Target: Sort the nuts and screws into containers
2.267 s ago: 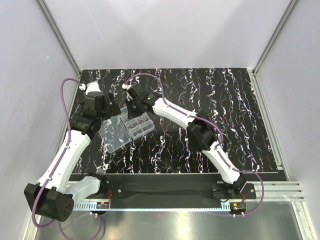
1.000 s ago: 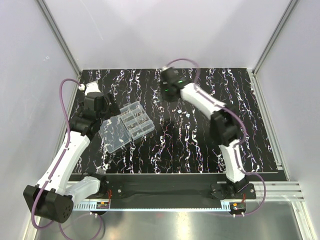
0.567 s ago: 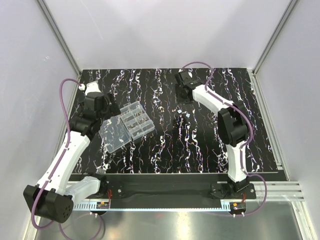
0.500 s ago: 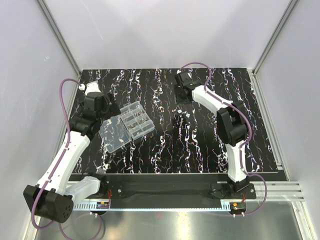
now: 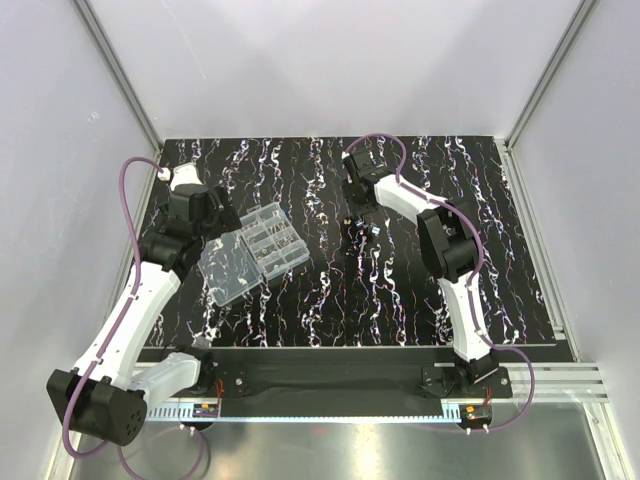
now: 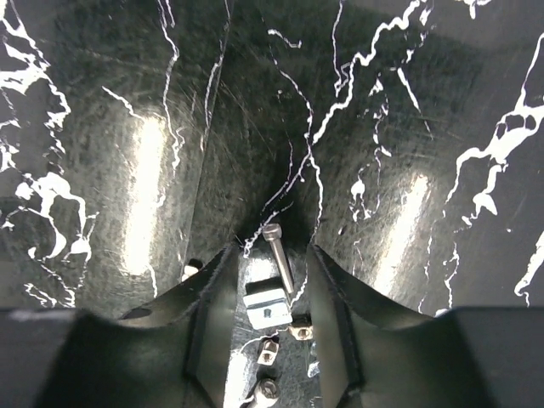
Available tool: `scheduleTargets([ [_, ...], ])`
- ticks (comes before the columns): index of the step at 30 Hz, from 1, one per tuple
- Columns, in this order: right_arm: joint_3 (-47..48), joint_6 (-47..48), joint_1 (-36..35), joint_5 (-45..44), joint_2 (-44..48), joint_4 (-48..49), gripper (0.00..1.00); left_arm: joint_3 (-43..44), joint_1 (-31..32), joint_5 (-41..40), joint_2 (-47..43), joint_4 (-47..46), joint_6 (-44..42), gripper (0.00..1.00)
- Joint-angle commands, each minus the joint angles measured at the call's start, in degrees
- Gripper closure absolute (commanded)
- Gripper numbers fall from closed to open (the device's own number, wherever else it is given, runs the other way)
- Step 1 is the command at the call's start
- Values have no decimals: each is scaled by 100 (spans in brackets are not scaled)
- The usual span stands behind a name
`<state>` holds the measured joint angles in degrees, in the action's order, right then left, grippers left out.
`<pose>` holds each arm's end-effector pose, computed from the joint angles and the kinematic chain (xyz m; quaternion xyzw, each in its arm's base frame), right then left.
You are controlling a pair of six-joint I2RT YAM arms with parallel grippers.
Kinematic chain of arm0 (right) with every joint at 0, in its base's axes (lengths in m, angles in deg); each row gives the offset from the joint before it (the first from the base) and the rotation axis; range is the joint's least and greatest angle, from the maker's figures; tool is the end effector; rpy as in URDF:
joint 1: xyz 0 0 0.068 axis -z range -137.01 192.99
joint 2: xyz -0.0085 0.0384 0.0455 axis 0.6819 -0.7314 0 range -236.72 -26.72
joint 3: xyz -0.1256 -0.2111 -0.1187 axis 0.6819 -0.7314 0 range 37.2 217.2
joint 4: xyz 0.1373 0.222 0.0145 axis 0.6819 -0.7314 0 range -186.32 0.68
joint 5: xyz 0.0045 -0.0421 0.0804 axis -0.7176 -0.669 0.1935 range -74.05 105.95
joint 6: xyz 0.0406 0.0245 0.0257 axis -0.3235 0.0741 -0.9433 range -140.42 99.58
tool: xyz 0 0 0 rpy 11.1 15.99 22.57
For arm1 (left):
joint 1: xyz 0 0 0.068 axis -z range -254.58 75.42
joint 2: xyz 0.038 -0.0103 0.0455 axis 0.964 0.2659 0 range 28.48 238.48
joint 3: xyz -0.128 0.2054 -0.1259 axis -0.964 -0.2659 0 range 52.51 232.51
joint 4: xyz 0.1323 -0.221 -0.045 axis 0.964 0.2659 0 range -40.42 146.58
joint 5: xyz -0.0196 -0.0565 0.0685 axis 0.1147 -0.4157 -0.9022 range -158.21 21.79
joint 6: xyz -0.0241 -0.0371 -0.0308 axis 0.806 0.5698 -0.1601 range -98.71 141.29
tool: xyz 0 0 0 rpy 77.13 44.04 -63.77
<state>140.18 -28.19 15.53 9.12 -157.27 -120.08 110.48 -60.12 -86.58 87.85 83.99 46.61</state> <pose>0.4402 0.2240 0.1609 -0.1482 0.9490 0.0278 0.2769 0.2153 -0.0440 0.3316 -0.1555 0.8680 -0.0193 0.4712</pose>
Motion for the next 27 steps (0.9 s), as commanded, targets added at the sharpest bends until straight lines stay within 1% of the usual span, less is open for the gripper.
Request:
scheduleTargets([
  [1,249,153,65,68,-77,62,57,21,13,44,21,-216,-27,1],
  [3,240,144,83,59,-129,36,62,12,13,44,13,-216,-27,1],
  [4,231,127,83,59,-138,35,70,12,13,35,30,-207,-27,1],
  [7,188,74,110,41,-182,-26,81,12,22,35,30,-207,-27,1],
  [8,161,65,127,50,-165,-17,87,12,22,35,22,-216,-36,1],
  [10,65,56,127,76,-139,18,95,21,13,44,30,-207,-27,1],
  [11,47,39,127,77,-95,18,100,12,13,44,30,-207,-36,1],
  [15,117,-93,127,225,230,-26,100,21,13,44,21,-216,-36,1],
  [19,424,-409,127,1015,634,-53,100,21,13,35,13,-198,-27,1],
  [22,434,-725,75,1605,951,210,100,21,22,27,-14,-198,-36,1],
  [24,372,-858,-4,1807,1144,448,100,21,22,27,-31,-198,-45,1],
  [27,477,-797,-311,1869,1215,493,100,21,22,27,-57,-198,-36,1],
])
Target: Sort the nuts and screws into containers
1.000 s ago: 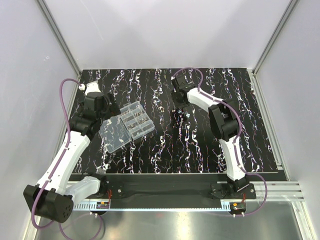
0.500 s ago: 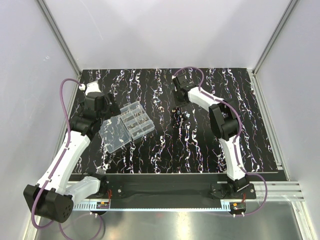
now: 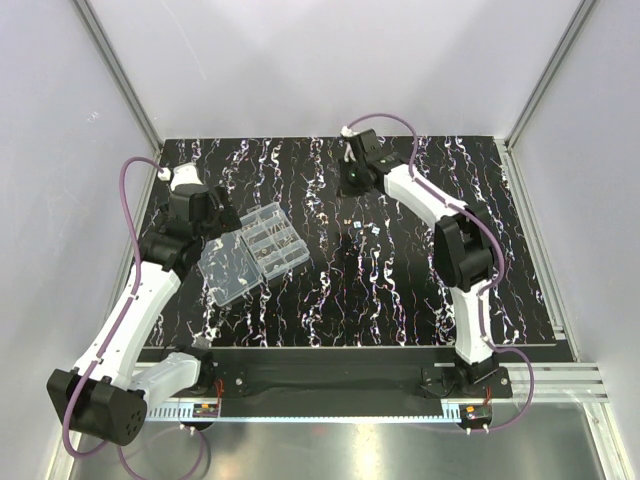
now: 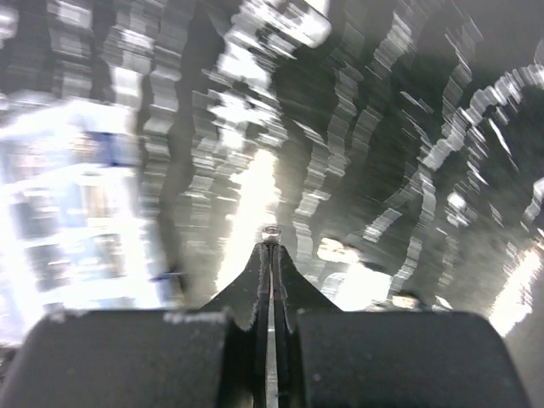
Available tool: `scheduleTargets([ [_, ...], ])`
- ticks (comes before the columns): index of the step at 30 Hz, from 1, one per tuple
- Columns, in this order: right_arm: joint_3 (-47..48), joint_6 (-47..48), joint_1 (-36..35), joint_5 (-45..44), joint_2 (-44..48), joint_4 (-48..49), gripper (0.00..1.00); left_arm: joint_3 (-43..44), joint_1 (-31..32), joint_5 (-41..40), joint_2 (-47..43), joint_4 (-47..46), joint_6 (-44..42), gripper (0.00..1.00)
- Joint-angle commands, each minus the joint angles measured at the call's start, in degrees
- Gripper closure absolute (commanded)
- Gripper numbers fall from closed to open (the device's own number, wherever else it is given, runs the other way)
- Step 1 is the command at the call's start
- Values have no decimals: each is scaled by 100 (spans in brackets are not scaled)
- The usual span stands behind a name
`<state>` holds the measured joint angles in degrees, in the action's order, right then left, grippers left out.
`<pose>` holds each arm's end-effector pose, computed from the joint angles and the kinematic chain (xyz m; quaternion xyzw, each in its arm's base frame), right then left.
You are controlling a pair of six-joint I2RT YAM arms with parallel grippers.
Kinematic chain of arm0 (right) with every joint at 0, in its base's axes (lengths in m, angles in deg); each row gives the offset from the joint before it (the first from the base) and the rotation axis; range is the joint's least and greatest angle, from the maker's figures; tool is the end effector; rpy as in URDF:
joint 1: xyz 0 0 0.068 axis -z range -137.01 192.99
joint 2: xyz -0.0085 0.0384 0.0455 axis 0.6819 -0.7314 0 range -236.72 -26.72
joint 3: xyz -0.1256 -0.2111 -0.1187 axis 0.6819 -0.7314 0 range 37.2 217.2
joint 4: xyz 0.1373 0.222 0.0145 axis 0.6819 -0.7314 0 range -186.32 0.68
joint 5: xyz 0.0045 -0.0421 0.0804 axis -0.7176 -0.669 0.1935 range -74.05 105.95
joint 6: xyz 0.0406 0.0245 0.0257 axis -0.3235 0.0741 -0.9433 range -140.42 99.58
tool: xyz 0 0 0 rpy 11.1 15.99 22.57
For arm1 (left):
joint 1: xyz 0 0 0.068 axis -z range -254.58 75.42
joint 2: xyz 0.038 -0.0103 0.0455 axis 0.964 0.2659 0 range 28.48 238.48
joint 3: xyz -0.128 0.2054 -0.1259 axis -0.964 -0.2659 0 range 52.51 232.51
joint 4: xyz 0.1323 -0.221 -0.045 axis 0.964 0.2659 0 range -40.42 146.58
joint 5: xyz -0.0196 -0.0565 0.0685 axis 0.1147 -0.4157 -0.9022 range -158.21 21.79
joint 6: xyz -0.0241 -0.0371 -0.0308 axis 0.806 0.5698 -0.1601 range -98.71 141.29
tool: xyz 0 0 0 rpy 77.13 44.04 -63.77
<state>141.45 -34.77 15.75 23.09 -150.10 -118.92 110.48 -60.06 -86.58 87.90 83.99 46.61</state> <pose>0.4322 0.2275 0.2283 -0.1267 0.9257 0.1794 0.3081 0.2154 -0.0442 0.3315 -0.1550 0.8683 -0.0194 0.4708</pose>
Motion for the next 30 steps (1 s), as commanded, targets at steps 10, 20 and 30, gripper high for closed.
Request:
scheduleTargets([
  [10,264,363,-1011,2536,121,1439,100,30,7,-35,-141,-181,-45,1],
  [20,474,486,-1020,2356,-90,1335,100,38,15,-88,-150,-163,-45,1],
  [30,817,451,-1142,1220,-372,807,100,38,15,-88,-132,-181,-45,1],
])
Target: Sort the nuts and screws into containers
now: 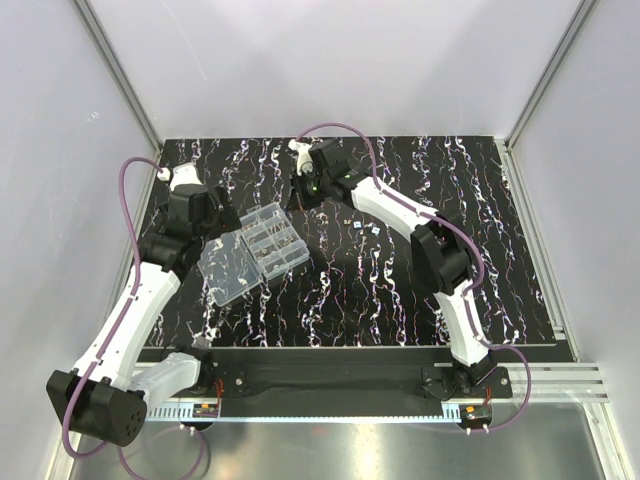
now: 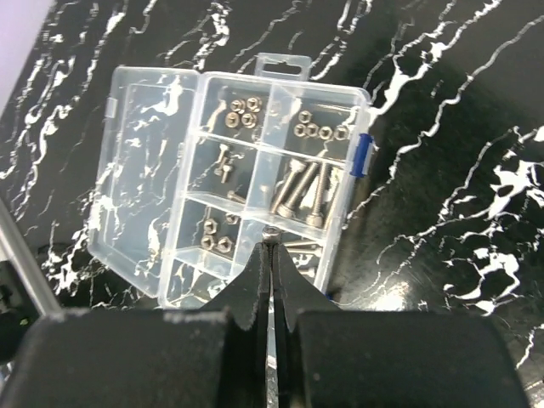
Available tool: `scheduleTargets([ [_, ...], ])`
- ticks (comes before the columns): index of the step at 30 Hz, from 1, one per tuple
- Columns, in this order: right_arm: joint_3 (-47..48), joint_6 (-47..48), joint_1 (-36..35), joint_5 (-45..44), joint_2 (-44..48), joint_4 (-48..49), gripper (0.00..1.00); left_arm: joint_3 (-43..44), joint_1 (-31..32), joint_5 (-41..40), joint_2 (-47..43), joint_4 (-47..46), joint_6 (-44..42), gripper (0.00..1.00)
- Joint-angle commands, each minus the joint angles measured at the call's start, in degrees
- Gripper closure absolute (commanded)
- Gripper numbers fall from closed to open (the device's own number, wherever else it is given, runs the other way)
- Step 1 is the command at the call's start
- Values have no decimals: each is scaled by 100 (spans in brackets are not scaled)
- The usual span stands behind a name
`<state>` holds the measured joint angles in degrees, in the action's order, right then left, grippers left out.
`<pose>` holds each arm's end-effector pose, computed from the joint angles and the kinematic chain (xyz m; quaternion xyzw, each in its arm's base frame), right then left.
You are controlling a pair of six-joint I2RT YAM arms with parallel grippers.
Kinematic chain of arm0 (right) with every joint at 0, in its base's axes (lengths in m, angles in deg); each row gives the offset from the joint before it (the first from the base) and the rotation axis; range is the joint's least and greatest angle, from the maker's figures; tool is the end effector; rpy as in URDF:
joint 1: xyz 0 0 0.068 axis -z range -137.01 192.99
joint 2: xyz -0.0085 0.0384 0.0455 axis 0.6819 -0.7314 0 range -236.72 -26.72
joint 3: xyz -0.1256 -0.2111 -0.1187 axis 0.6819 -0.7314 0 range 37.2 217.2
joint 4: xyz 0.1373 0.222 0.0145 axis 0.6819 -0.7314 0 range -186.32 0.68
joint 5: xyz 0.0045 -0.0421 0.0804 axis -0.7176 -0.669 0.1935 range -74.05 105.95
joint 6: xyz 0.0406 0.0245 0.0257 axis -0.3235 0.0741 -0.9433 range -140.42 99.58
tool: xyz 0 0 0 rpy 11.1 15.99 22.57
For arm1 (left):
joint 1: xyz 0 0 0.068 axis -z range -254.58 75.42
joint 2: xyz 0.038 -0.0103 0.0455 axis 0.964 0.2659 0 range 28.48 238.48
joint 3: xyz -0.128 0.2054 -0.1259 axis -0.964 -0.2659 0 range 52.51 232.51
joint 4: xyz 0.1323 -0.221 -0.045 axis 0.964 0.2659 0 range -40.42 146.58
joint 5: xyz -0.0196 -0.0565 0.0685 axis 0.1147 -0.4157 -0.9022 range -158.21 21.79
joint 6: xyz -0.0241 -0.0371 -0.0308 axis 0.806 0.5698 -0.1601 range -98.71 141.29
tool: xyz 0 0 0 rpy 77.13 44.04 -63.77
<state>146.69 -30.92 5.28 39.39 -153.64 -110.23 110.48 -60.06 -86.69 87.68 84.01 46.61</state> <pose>0.3978 0.3255 0.2423 -0.2934 0.8358 0.3412 0.3147 0.2146 -0.0440 0.3322 -0.1556 0.8673 -0.0192 0.4724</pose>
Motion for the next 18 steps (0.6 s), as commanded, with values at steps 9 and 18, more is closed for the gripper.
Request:
scheduleTargets([
  [9,433,66,-306,-815,-299,-291,100,30,15,-68,-84,-174,-45,1],
  [18,213,-242,-474,-1193,-387,-379,100,21,15,-24,-93,-192,-45,1],
])
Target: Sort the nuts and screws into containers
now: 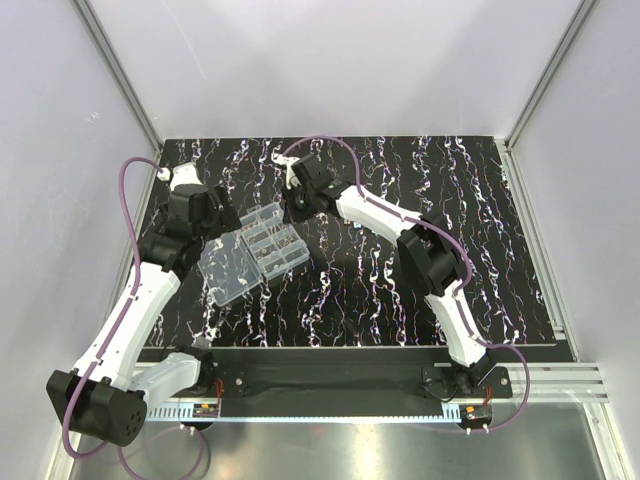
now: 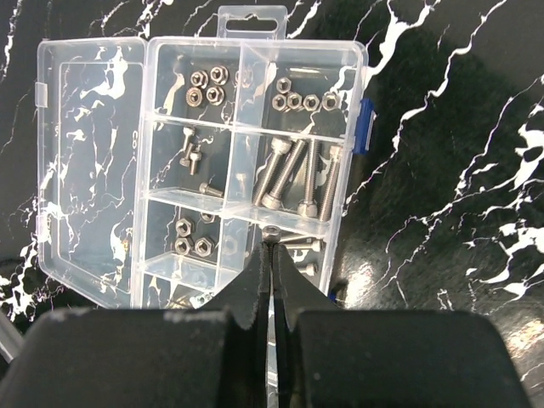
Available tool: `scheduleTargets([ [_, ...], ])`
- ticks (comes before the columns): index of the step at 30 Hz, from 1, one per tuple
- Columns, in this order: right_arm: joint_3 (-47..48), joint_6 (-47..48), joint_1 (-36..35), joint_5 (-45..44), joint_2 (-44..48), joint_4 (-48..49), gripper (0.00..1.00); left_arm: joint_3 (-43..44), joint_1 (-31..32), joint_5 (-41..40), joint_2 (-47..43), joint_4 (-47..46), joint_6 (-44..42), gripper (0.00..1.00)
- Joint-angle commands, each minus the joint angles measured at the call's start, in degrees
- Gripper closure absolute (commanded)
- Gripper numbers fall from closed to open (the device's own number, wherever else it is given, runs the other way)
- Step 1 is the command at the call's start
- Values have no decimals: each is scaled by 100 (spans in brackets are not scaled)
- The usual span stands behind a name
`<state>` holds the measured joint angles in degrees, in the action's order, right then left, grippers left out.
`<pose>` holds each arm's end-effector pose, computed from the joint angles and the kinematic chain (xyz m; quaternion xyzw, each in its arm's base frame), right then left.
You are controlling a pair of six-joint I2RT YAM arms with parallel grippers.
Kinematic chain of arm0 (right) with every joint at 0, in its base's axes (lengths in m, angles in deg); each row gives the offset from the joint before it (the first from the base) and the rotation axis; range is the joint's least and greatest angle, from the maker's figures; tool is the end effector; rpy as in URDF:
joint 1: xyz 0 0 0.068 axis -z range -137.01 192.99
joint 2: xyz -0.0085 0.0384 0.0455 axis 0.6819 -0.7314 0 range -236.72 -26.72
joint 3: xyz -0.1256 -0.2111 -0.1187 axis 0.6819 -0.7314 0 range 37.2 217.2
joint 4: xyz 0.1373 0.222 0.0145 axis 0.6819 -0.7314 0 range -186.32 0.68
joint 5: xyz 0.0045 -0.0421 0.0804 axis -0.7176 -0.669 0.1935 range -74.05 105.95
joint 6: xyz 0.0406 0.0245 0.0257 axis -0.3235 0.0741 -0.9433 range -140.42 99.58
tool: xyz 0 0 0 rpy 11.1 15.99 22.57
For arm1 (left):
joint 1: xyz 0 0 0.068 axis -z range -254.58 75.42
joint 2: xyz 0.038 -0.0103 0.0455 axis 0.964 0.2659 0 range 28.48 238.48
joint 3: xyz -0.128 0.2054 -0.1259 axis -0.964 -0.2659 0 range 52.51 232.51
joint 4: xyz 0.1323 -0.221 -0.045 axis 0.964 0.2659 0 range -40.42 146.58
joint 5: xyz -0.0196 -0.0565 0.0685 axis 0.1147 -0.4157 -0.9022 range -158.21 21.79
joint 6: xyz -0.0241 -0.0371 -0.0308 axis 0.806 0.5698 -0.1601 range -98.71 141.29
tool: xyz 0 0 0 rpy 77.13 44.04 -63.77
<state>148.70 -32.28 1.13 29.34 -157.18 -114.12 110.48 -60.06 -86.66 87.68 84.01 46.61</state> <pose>0.3824 0.3538 0.2165 -0.2807 0.8704 0.2719 0.2994 0.2146 -0.0440 0.3322 -0.1555 0.8674 -0.0194 0.4724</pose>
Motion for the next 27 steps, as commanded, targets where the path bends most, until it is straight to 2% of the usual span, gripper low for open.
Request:
scheduleTargets([
  [1,-32,-98,-67,-179,-15,10,100,30,7,-18,-84,-200,-45,1],
  [20,82,-1,-199,-354,-314,-262,100,21,15,-26,-75,-192,-54,1],
  [27,126,8,-199,-381,-226,-280,89,21,7,-26,-75,-192,-54,1],
])
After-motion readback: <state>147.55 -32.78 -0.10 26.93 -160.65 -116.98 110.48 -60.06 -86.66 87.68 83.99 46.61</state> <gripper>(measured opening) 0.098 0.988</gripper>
